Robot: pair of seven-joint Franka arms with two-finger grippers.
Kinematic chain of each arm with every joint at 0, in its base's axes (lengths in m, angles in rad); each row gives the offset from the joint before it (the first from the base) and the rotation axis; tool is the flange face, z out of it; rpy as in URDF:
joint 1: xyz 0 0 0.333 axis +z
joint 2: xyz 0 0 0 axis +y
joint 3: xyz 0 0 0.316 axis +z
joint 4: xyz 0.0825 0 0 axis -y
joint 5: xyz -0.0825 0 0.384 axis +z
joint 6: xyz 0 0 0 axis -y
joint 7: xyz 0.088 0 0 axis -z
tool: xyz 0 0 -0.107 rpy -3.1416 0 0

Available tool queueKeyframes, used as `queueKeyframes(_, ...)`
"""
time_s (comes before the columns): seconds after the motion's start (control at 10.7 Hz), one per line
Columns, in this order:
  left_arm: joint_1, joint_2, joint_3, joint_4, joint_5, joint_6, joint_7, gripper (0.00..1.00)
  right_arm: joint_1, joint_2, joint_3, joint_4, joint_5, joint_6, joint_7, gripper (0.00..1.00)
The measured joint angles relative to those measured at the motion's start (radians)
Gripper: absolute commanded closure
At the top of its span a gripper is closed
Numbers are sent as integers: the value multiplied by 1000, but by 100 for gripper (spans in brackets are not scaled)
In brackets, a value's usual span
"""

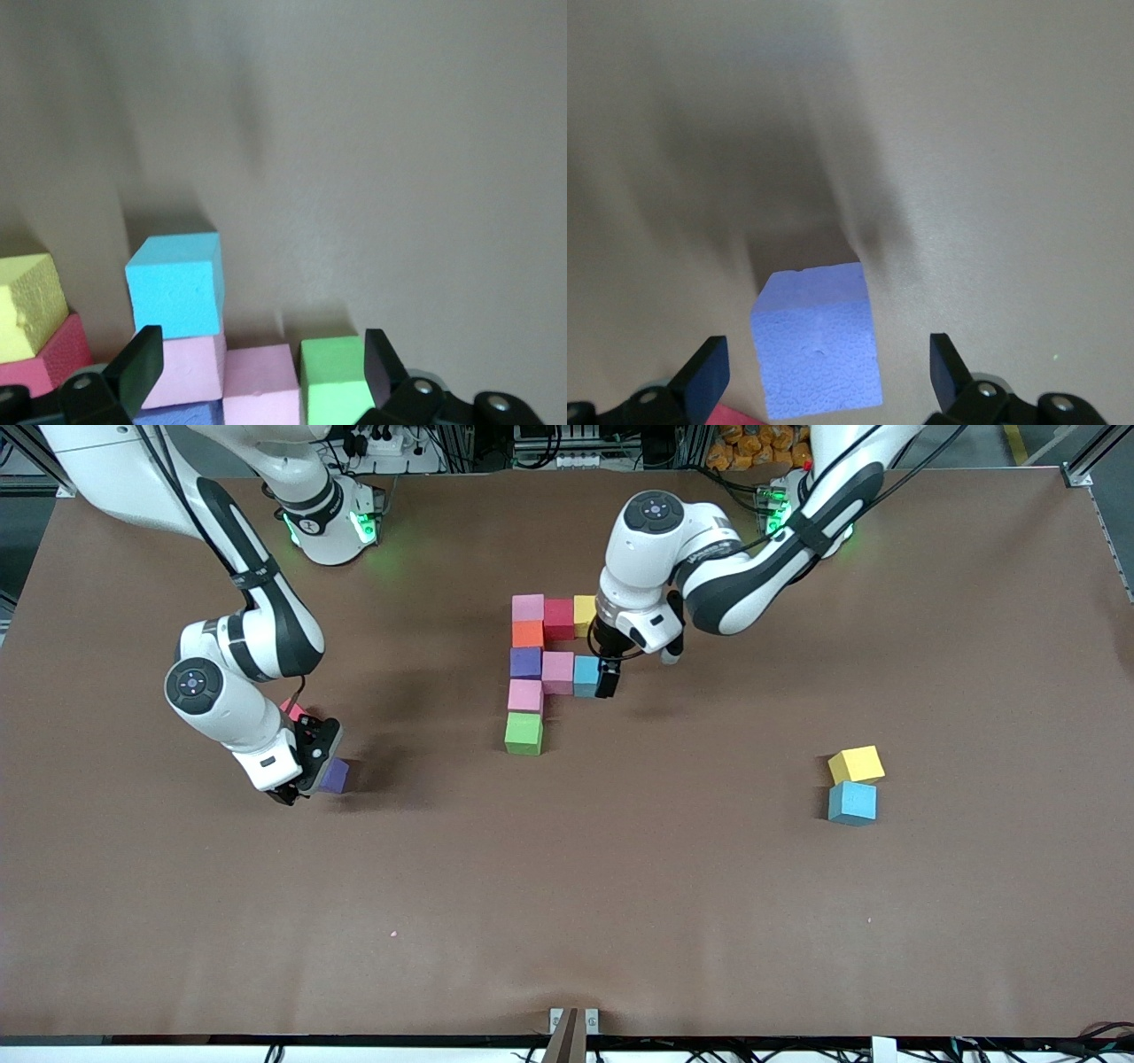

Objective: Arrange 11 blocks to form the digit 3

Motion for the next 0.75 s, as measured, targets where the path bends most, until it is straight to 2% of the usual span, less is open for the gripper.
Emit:
queueKeyframes(0.19,90,0,-67,-1,18,-73,71,0,-1,-5,0,2,8,4,-21,0)
queueKeyframes(0.37,220,-1,-128,-1,18,-110,253,0,-2,-50,0,12,79,-8,-14,0)
queueKeyframes(0.56,326,0,-142,-1,18,-125,464,0,-3,-106,-4,61,174,-111,25,0)
queueKeyframes(0.75,404,4,-142,-2,18,-155,713,0,-4,-126,-6,117,187,-151,125,0)
